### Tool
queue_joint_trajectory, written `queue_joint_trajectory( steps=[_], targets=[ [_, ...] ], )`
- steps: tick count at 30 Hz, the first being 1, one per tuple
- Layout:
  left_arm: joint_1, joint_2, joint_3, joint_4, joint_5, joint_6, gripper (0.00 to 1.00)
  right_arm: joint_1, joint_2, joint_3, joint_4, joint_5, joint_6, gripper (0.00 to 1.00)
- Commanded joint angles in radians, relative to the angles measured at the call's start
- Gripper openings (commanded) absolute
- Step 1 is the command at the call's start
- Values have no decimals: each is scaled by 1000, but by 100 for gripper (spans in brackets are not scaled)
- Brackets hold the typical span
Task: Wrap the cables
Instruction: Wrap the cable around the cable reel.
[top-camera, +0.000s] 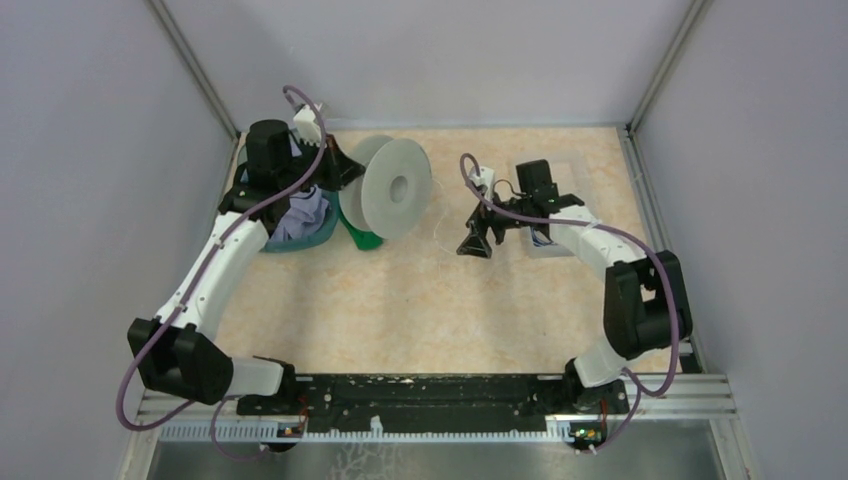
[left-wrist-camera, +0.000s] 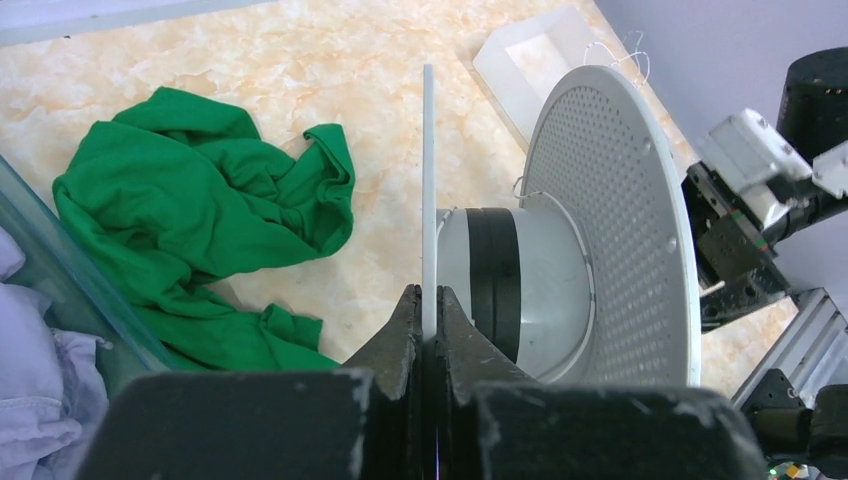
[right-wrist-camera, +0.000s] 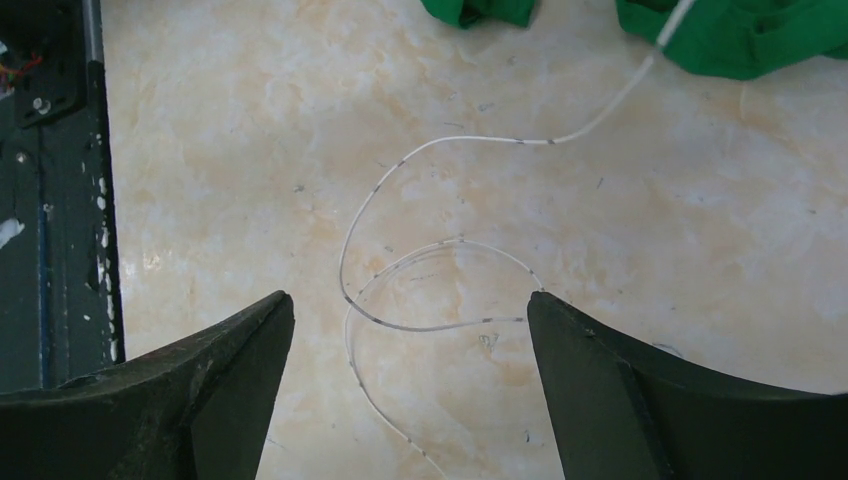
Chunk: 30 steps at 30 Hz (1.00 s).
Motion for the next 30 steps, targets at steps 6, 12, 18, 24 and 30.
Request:
queue_joint_trajectory(
  steps=[6, 12, 18, 24, 30],
  targets=[
    [25, -17, 45, 80, 50, -53, 0, 112, 14, -20, 21, 19, -172, 87],
    [34, -11, 59, 80, 60, -67, 0, 145, 49, -14, 1, 51, -182, 70],
    [57, 5, 59, 117, 76, -132, 0, 162, 36, -59, 44, 88, -134, 35],
    [60, 22, 62, 138, 60, -157, 0, 233, -6, -91, 70, 133, -80, 0],
    [60, 26, 54, 164, 35, -171, 0, 356, -5, -48, 39, 153, -14, 0]
  ],
)
